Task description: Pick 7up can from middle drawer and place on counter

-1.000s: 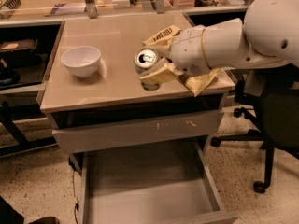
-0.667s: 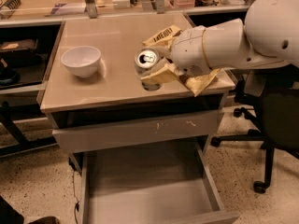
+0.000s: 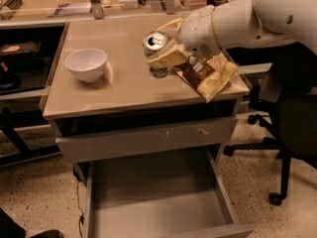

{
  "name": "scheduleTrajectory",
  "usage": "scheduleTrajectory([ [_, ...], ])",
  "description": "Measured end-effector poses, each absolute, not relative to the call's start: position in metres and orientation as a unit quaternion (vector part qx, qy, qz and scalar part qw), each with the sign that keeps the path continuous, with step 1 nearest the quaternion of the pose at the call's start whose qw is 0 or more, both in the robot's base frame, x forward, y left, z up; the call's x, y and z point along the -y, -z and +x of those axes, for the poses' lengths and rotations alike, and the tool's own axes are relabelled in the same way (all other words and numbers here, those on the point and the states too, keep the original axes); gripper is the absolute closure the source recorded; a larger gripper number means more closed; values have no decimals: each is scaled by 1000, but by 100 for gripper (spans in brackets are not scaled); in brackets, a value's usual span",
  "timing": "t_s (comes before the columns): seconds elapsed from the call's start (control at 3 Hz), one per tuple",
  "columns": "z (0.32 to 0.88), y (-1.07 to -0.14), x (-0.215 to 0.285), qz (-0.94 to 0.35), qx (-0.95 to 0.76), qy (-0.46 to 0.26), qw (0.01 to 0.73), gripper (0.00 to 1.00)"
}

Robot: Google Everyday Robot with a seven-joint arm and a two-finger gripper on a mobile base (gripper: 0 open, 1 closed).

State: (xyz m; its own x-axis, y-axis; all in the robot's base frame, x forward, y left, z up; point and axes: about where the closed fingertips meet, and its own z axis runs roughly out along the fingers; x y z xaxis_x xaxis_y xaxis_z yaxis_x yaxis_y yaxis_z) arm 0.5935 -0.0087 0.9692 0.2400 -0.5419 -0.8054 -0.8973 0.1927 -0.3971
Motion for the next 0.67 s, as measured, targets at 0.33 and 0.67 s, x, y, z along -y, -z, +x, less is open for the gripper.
scheduleTrajectory([
  [0.33,617,-966,6,-609,-594,-193,488,100],
  [0.67,639,-954,-1,-609,-599,-209,476,100],
])
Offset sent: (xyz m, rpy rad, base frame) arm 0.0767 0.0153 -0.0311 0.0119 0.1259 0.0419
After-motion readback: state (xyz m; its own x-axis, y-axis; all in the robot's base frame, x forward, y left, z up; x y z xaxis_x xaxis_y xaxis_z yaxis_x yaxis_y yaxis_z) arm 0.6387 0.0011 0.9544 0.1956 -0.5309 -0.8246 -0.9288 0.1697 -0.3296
